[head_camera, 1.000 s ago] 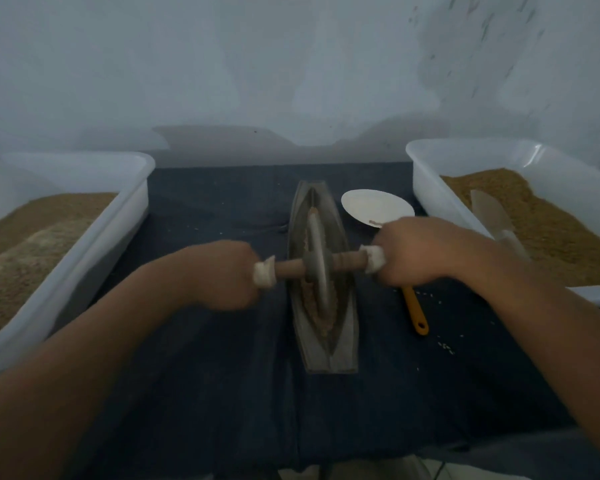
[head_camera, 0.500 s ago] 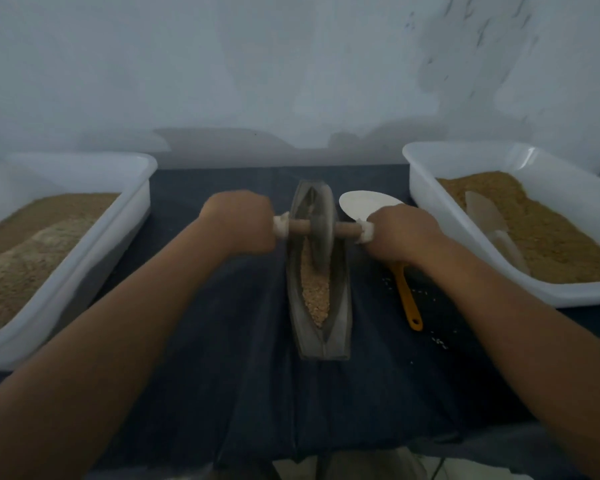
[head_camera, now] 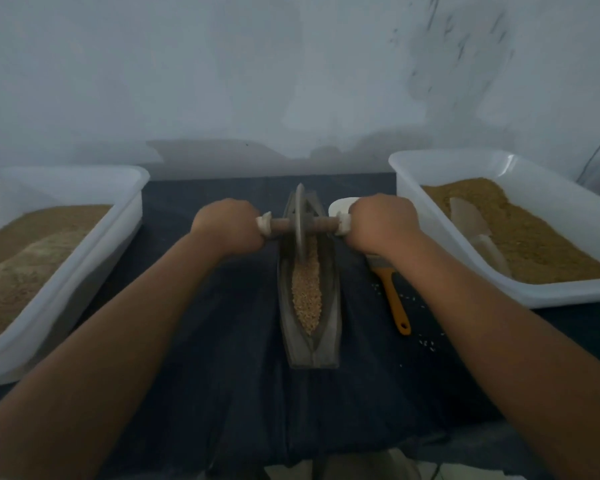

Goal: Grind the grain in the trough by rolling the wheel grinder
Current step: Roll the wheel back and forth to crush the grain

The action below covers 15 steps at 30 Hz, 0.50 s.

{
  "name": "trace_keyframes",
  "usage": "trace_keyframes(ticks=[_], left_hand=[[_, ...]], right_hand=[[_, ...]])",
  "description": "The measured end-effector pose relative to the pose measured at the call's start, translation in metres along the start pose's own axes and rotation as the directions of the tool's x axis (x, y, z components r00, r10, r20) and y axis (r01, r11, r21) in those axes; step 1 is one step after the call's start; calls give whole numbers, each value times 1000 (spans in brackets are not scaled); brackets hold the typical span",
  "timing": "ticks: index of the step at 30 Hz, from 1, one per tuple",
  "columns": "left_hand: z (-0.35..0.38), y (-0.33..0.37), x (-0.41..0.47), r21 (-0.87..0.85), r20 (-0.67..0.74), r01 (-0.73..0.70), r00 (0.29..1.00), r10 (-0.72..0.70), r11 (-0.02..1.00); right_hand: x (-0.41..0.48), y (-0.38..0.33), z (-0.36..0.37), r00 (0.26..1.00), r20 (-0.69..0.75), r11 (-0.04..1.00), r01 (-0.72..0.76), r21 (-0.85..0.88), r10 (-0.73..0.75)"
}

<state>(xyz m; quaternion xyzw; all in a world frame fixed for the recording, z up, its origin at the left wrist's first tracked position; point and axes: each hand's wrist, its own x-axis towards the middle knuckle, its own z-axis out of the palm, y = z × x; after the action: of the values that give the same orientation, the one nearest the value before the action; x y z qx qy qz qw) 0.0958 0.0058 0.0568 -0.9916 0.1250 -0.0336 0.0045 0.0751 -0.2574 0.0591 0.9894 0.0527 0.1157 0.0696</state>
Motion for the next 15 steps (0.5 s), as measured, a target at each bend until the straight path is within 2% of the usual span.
trace_keyframes(ticks=[2,4,5,7,9,12,14,15], left_hand=[[4,-5,-27,-29,76,-64,995,66,998],[8,-12,-64,-36,140,-132,981,136,991],[8,-15,-81,-32,136,-167,976,170,985],[10,-17,-95,-16,98,-208,973,209,978],[6,-12,-81,30,101,-207,974,203,978],[-4,-4,-30,37,59,-98,994,96,994],[-7,-2,-1,13,13,-4,1000,4,1000],[-5,-2,6,-1,-2,23,1000,-23,1000]], right_hand=[[-19,6,-9,984,167,995,54,80,-67],[-47,14,-18,892,427,977,70,200,-151],[-63,17,-22,839,511,967,64,247,-187],[-78,21,-20,810,548,959,64,275,-211],[-70,19,-11,871,462,971,65,228,-167],[-31,10,8,992,113,995,55,87,-64],[-4,6,14,996,-83,998,32,50,-28],[6,6,12,994,-101,999,31,12,-30]])
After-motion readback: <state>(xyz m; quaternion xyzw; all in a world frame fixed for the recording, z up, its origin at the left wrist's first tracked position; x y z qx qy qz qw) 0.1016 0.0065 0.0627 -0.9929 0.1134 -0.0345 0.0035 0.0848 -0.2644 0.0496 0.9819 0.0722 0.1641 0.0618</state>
